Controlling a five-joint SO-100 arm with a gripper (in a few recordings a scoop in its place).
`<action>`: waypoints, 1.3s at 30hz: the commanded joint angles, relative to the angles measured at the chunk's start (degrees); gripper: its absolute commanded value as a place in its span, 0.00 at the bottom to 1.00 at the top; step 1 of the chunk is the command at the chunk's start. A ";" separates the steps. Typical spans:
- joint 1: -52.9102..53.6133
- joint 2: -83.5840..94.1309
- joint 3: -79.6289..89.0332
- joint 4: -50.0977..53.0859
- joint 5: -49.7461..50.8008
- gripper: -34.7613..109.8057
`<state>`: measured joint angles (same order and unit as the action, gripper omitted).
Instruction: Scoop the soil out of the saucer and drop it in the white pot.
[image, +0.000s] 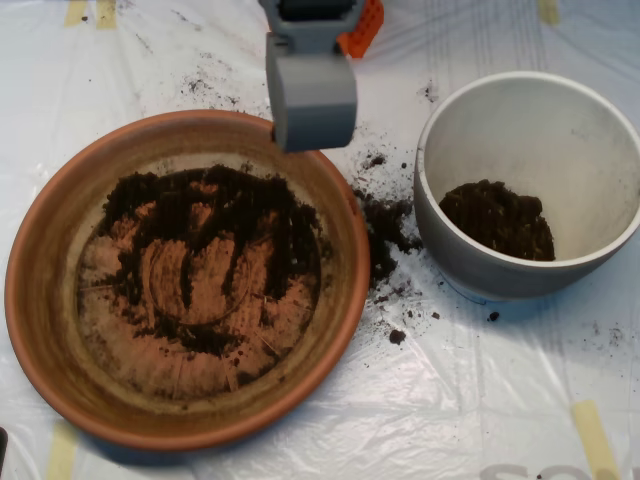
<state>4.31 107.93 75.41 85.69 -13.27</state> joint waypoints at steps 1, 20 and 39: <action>-3.78 -1.93 -11.34 3.69 -0.62 0.24; -32.43 -21.80 -31.73 13.62 -4.22 0.24; -29.09 -12.39 -15.64 6.33 -1.76 0.42</action>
<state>-24.17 86.57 56.25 94.39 -14.24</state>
